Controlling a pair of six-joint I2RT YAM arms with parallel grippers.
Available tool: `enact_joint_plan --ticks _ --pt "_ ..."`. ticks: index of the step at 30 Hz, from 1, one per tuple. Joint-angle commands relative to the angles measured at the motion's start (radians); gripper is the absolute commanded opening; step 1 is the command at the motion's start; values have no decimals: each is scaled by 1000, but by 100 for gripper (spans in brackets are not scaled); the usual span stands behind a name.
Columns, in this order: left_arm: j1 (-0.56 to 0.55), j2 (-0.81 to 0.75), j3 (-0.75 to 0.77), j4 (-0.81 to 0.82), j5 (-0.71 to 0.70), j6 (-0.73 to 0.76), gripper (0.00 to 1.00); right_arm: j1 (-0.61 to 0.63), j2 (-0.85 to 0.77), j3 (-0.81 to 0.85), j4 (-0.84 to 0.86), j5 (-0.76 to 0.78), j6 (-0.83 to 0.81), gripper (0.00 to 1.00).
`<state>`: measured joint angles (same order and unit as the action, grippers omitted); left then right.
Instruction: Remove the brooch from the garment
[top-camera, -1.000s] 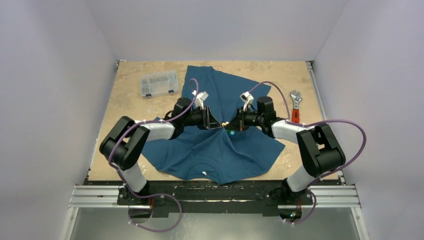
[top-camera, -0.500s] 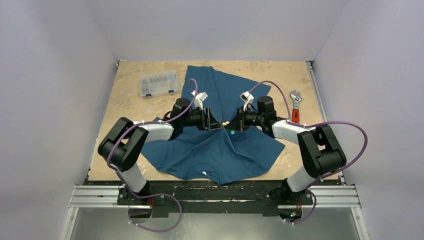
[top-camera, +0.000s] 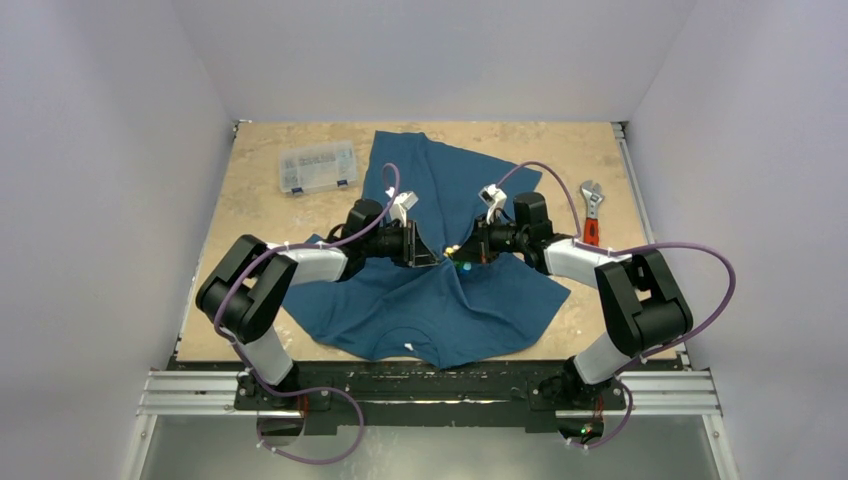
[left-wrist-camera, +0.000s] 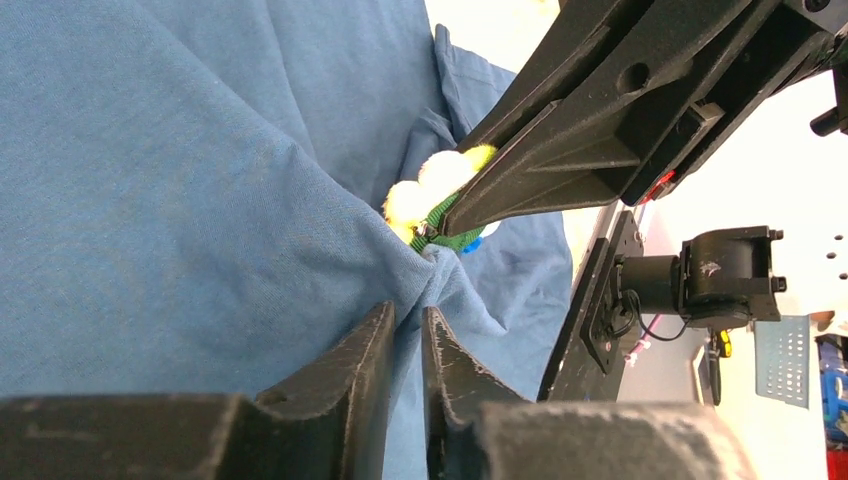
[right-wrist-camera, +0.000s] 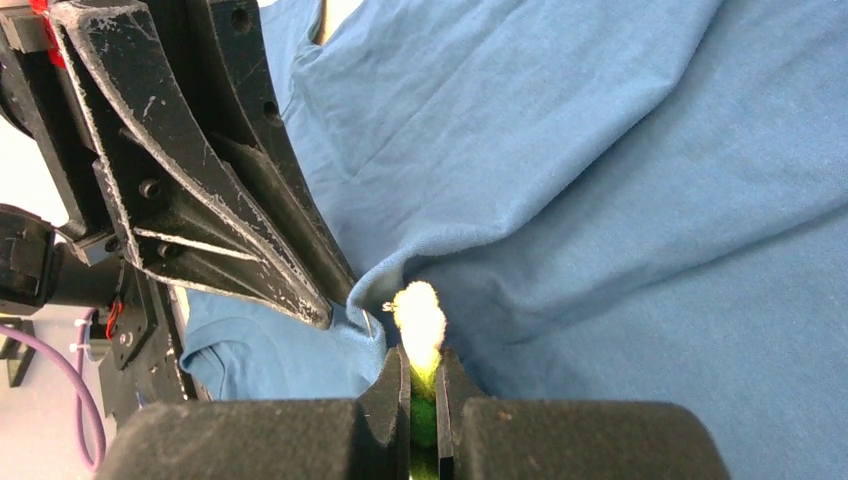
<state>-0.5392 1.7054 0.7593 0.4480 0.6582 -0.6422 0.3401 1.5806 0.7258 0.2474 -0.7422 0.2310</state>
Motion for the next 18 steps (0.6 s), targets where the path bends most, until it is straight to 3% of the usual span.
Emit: enact_joint_plan --ticks 1,4,12,17,18 --pt "-5 -23 36 16 11 27 11 -2 -30 51 -15 17 -50 0" --pt "-4 -34 42 16 5 12 0 -1 -23 56 -30 11 -69 0" --pt "2 -69 47 28 -1 -28 0 -2 -19 60 -74 12 -131 0" --pt "-2 -67 75 -31 32 41 0 -1 -19 59 -86 5 -142 0" --pt "-9 -71 81 -68 22 70 18 -2 -20 60 -86 1 -139 0"
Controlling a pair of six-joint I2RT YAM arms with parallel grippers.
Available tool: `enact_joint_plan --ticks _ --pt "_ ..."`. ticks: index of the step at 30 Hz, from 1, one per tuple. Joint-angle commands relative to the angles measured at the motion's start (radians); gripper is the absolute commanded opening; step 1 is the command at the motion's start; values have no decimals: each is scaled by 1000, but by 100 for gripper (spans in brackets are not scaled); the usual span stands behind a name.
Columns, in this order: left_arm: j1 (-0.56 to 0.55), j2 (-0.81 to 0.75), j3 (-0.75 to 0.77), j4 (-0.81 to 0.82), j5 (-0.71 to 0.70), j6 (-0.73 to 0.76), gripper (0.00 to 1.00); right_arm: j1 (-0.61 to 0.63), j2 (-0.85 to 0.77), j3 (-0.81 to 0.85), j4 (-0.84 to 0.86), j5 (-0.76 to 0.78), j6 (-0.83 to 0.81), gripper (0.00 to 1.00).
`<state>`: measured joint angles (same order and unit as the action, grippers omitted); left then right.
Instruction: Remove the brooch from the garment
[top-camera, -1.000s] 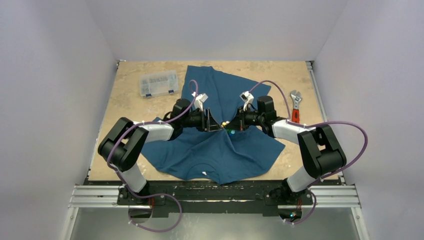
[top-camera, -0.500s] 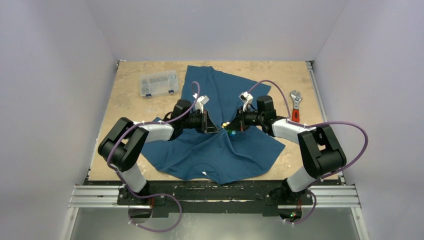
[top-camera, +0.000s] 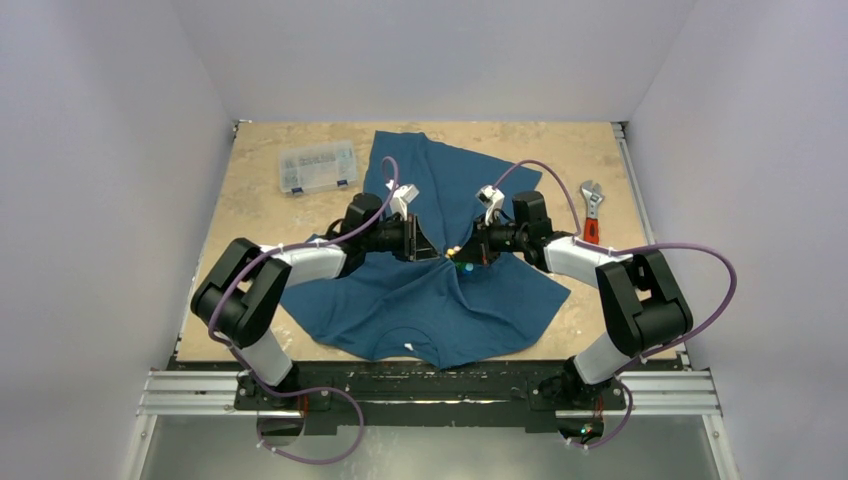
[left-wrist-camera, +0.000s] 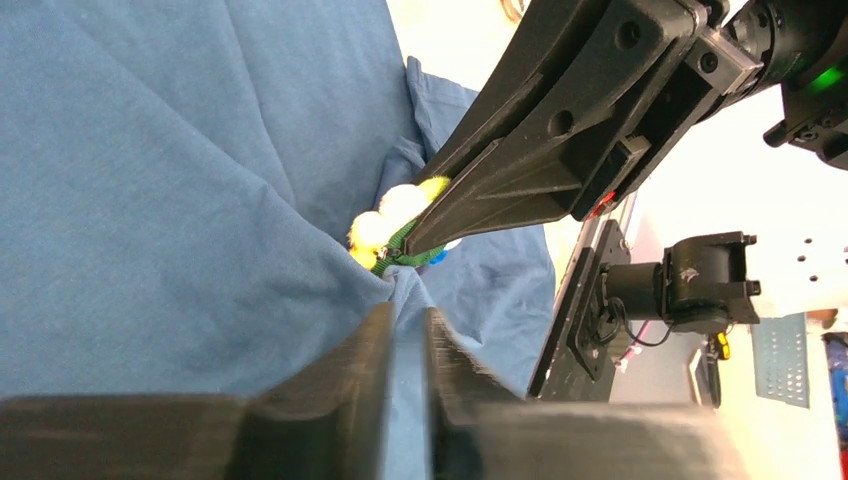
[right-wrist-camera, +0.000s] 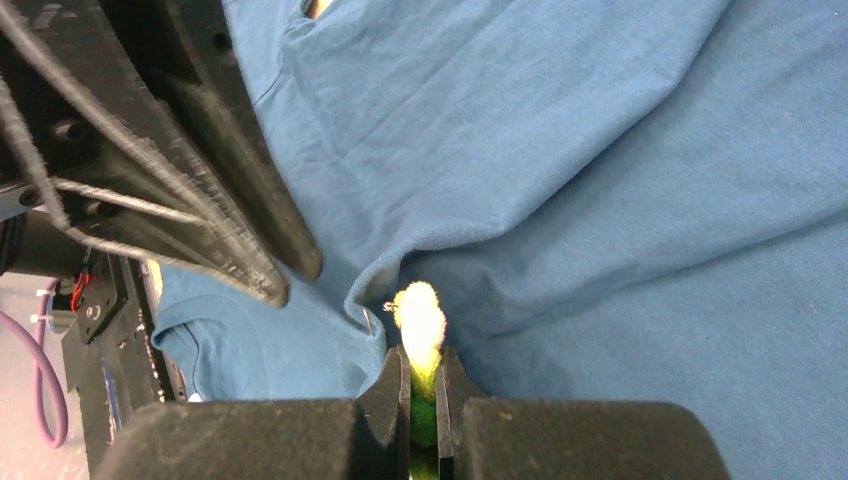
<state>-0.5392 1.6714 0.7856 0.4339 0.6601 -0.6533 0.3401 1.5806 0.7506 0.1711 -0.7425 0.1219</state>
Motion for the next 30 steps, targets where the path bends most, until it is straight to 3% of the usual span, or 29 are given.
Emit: enact_joint_plan --ticks 1,2,4,13,15,20,24,30 --pt "-14 -43 52 -74 7 101 32 -2 -21 37 -9 -1 -25 0" --pt "-18 -49 43 -79 1 116 43 -2 -22 39 -9 -2 -23 0" --pt "-25 -45 43 -111 0 148 50 -3 -24 44 -11 -2 -21 0" --pt "-65 15 89 -166 -34 235 50 -2 -21 58 -70 21 -73 0" --pt "-69 28 102 -172 -37 241 45 -2 -18 61 -84 23 -92 0" --pt "-69 37 129 -212 -59 254 17 -2 -16 76 -117 22 -117 0" --pt "-68 28 134 -222 -76 254 1 -1 -11 88 -148 23 -171 0" --pt "-59 14 135 -219 -77 250 0 -2 -5 109 -243 35 -267 0"
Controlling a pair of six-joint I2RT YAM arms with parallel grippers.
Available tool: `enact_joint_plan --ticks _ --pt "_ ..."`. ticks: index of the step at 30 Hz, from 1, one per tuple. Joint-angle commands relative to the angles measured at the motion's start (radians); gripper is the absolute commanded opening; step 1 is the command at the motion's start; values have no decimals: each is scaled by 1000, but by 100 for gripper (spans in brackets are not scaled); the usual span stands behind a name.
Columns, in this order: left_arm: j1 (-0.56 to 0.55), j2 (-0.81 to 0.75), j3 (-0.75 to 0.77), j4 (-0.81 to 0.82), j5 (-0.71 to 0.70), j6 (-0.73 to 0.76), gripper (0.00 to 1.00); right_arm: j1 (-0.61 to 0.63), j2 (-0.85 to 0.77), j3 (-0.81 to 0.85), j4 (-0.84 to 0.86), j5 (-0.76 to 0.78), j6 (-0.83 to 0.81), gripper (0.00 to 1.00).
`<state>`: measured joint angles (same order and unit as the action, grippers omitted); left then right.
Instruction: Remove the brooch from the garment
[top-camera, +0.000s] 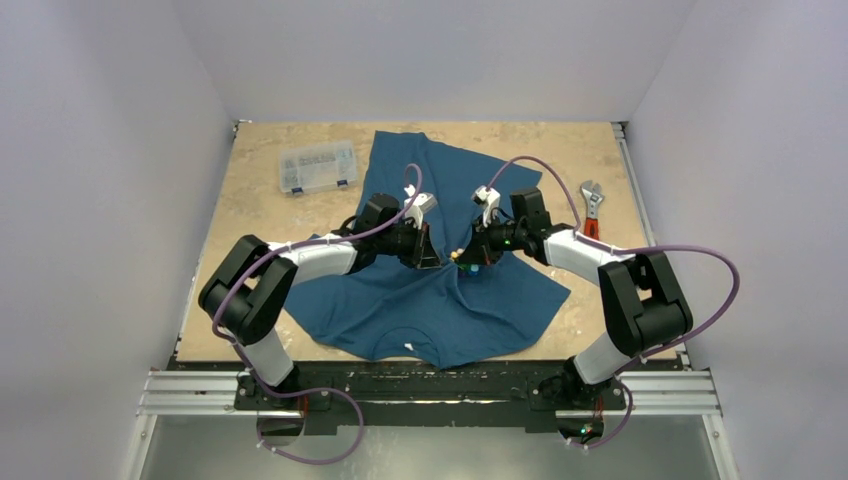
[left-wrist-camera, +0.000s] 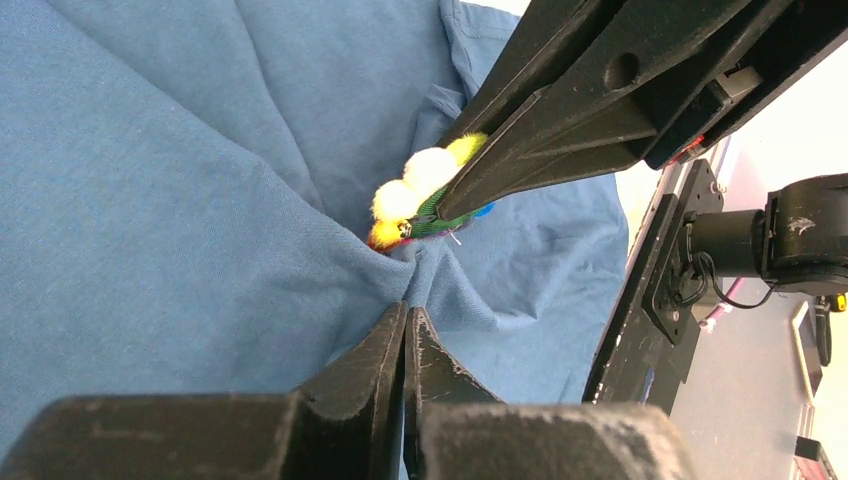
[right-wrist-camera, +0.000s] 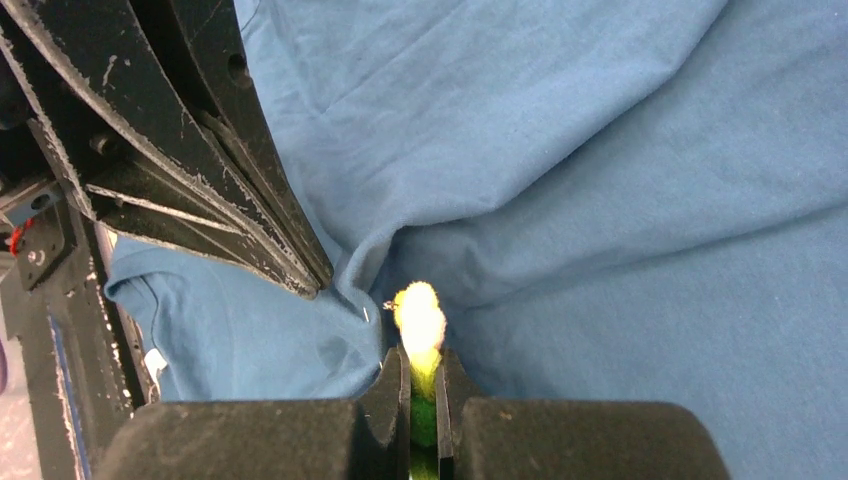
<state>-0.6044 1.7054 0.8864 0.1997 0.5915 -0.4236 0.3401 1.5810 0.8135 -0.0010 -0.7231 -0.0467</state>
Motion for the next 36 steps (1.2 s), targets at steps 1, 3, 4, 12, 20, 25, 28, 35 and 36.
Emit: enact_joint_plan --ticks 1,3,4,12,20,25,28,35,36 --pt "7 -20 33 15 -9 20 0 -2 -7 48 -84 18 -114 0" --pt "12 -18 32 15 -10 20 0 -3 -8 53 -111 23 -143 0" --pt "13 -18 32 15 -10 21 0 -3 -10 54 -122 27 -155 0" --pt "22 -18 30 13 -17 21 0 -12 -22 53 -176 49 -201 0" --pt "57 -52 -2 72 1 -12 9 -56 -29 89 -251 50 -235 0" --pt "97 -116 -23 126 56 -20 35 -81 -61 139 -280 2 -196 0" --pt "114 -159 -15 137 101 -1 48 -88 -80 180 -275 -47 -140 0" --pt "149 -270 12 73 218 109 58 -89 -150 253 -121 -217 142 0" --pt "159 -284 10 66 238 124 59 -89 -160 250 -82 -234 193 0"
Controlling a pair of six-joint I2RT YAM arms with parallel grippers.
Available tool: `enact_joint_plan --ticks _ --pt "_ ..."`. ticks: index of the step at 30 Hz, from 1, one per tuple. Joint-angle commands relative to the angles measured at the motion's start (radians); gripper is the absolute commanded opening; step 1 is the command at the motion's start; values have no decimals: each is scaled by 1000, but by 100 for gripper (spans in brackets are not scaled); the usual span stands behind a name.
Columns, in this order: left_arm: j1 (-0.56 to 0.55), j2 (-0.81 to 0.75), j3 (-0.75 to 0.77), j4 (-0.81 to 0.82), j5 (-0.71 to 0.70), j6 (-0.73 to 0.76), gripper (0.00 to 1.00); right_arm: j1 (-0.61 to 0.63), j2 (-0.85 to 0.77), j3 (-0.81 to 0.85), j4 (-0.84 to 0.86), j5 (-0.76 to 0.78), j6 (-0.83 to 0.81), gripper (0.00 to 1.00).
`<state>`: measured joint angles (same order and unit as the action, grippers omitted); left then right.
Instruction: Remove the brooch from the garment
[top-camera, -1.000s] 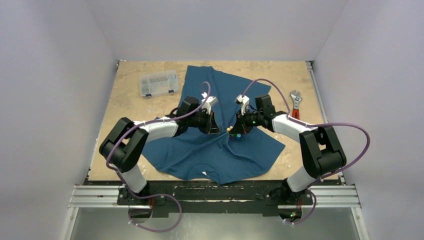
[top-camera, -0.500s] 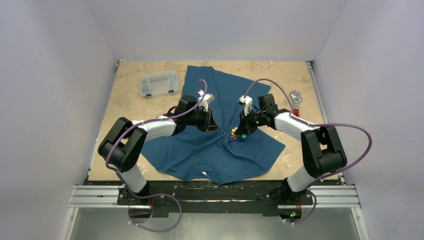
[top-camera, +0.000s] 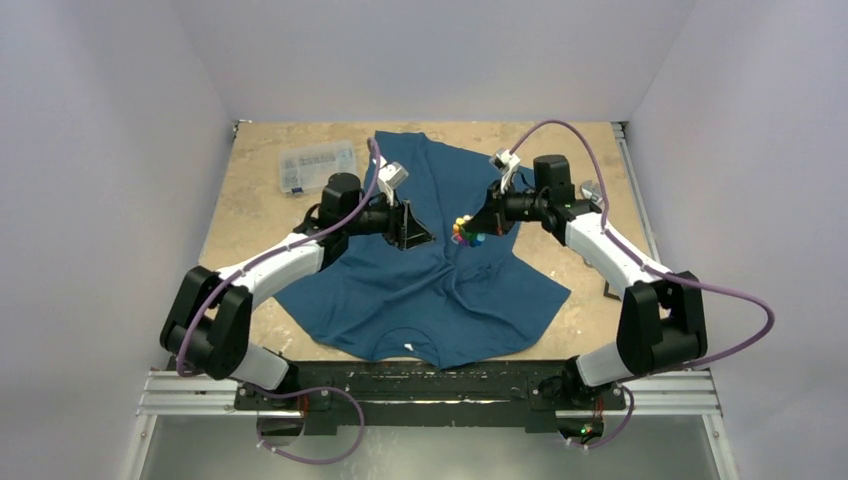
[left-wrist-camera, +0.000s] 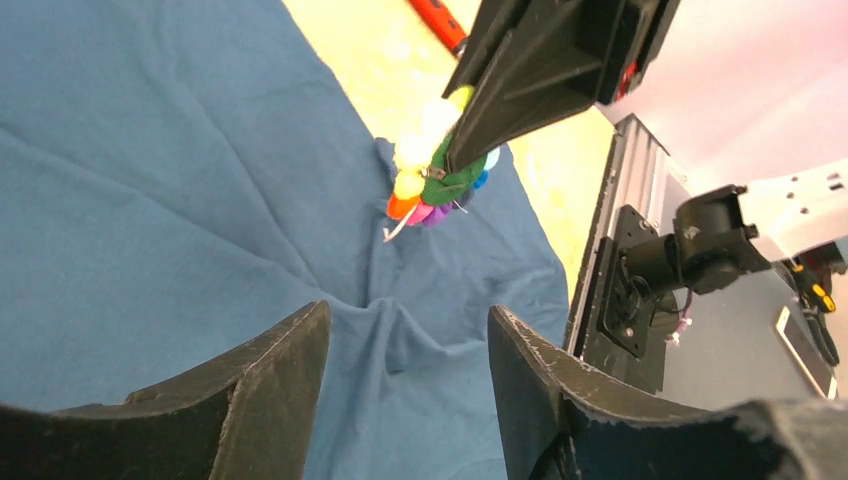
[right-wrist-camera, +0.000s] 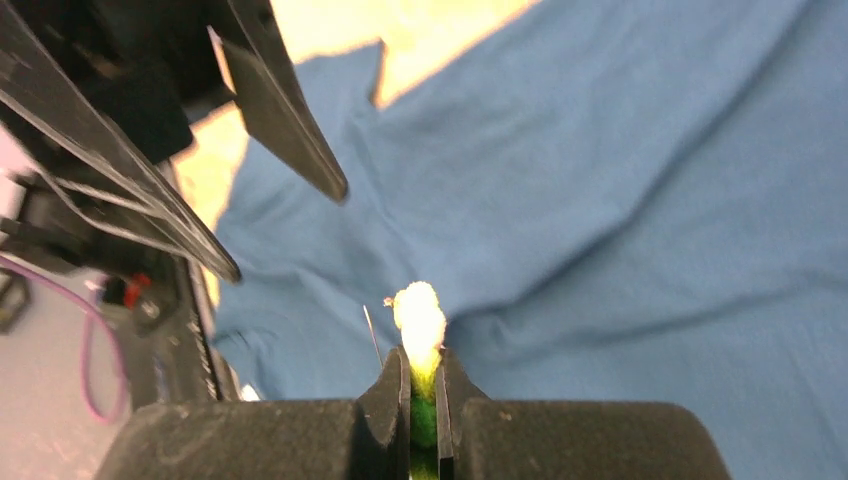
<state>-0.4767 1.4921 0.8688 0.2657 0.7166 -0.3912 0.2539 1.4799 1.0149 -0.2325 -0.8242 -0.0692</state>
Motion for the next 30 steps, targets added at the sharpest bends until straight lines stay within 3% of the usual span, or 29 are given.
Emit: enact_joint_plan --ticks 1,6,11,24,30 --pt "42 -83 25 -1 130 100 61 -2 -69 43 204 -149 285 0" --pt "69 -124 60 -15 229 106 61 -2 -94 -19 472 -228 608 0" --pt "67 -106 64 98 260 -42 61 -1 -97 -105 764 -270 871 0" --pt "2 -39 113 203 251 -177 60 26 -125 -115 787 -303 899 0" --pt "-13 -23 117 249 274 -224 51 30 -131 -115 779 -309 882 0"
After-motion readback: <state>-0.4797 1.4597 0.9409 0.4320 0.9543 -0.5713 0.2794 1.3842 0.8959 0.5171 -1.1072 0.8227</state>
